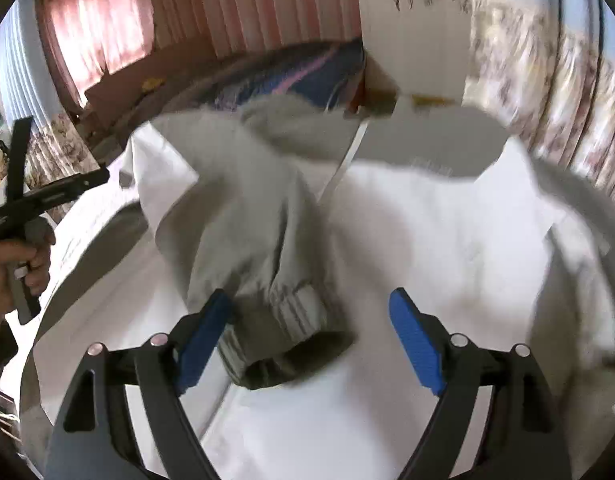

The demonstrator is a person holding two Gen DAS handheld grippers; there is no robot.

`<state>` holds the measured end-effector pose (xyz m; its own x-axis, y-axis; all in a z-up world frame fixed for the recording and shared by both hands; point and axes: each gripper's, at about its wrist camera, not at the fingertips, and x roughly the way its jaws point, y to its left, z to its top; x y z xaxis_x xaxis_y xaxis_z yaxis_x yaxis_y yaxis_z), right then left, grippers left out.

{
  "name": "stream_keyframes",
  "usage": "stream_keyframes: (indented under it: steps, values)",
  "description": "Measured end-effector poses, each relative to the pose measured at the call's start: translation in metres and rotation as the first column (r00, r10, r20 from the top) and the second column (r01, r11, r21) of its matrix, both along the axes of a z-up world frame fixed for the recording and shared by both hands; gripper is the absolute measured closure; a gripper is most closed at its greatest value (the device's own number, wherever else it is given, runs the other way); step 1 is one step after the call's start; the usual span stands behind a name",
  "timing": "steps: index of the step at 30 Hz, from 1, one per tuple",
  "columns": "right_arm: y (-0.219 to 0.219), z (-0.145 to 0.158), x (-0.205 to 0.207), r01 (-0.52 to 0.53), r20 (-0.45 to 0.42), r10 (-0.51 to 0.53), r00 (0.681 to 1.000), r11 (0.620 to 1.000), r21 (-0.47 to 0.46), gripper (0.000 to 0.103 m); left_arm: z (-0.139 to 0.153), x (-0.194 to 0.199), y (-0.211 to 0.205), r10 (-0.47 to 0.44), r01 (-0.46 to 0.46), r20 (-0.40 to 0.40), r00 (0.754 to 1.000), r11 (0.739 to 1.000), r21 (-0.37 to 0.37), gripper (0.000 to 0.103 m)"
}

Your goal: Fold large clothes

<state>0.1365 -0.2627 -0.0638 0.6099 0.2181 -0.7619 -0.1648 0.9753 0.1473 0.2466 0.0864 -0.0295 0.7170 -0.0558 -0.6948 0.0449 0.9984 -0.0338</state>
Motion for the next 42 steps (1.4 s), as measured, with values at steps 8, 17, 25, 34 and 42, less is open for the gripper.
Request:
stream_keyframes:
  steps: [8, 17, 25, 34, 42]
  values:
    - [-0.026, 0.033, 0.014, 0.152, 0.116, -0.129, 0.985, 0.964, -0.22, 0.09, 0.012, -0.018, -0.001, -0.015, 0.014, 0.035, 0.999, 0.999, 0.044, 0.004]
    - [-0.132, 0.011, 0.072, 0.327, 0.001, -0.34, 0.94, 0.904, -0.277, 0.086, 0.019, 0.039, -0.037, -0.021, 0.02, -0.025, 0.999, 0.998, -0.058, 0.003]
    - [-0.126, -0.004, 0.069, 0.307, -0.007, -0.32, 0.947, 0.914, -0.267, 0.068, -0.029, 0.109, -0.102, -0.081, 0.089, -0.162, 0.983, 0.995, 0.044, 0.004]
    - [-0.123, -0.01, 0.086, 0.271, 0.032, -0.274, 0.961, 0.916, -0.296, 0.059, -0.061, 0.131, -0.096, -0.033, 0.051, -0.144, 0.989, 0.99, 0.129, 0.045]
    - [-0.126, -0.015, 0.088, 0.287, -0.006, -0.301, 0.954, 0.916, -0.279, 0.032, -0.064, 0.112, -0.063, 0.013, 0.001, -0.148, 0.989, 0.995, 0.096, 0.003]
